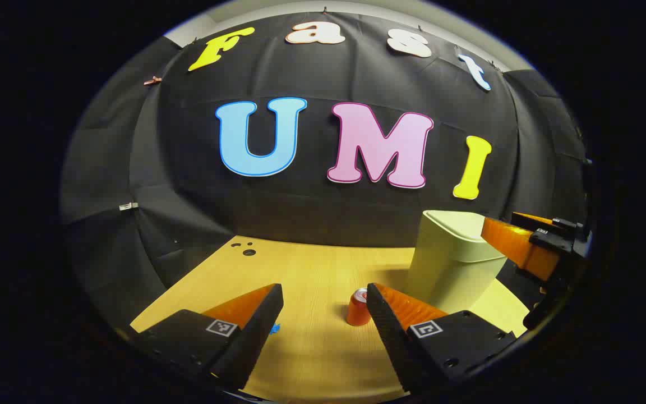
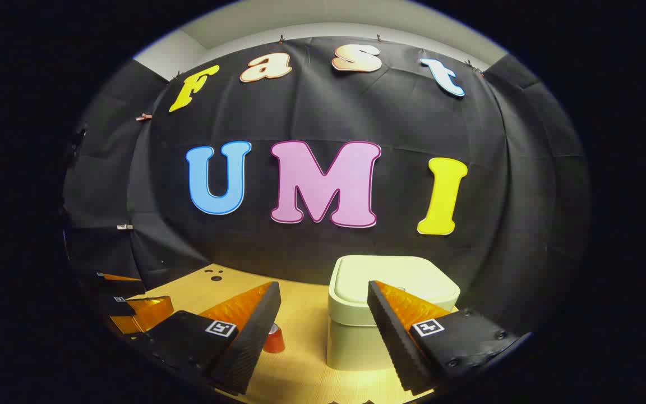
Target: Press the lid of the desktop garbage bin to open it, pick up the crumpled paper on the desktop and throw it into the bin, then pick up the pop can on the desktop and drop it into the bin, and finally close the garbage bin lid.
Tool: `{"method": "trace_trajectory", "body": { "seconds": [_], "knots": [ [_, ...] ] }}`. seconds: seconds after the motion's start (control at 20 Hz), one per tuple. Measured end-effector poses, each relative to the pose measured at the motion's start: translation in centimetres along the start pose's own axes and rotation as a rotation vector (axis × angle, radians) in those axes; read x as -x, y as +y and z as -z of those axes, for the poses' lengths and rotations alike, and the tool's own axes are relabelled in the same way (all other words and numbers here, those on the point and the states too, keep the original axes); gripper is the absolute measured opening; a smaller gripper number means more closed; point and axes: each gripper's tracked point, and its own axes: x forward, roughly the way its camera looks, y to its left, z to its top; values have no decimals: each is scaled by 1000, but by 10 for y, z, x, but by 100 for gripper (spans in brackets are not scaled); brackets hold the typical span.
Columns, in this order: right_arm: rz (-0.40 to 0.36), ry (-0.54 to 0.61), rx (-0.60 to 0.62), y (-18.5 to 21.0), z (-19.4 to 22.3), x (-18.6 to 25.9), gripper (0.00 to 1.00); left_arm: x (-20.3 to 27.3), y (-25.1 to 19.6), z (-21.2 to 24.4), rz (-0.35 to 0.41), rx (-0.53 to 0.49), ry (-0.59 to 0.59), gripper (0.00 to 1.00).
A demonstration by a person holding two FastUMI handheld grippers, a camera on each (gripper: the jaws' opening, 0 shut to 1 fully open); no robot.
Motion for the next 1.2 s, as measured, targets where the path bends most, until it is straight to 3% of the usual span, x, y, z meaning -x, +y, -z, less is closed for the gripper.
{"method": "trace_trajectory", "body": {
  "seconds": [0.3,0.45,0.65,1.2],
  "knots": [
    [5,42,-7,12,10,19,98,3,3,11,41,16,29,96],
    [4,41,13,17,8,26,98,4,-7,13,98,35,27,96],
    [11,49,18,19,9,28,98,3,-12,7,127,5,8,96],
    [57,42,12,15,6,23,98,-7,-3,6,131,6,13,96]
  ]
}}
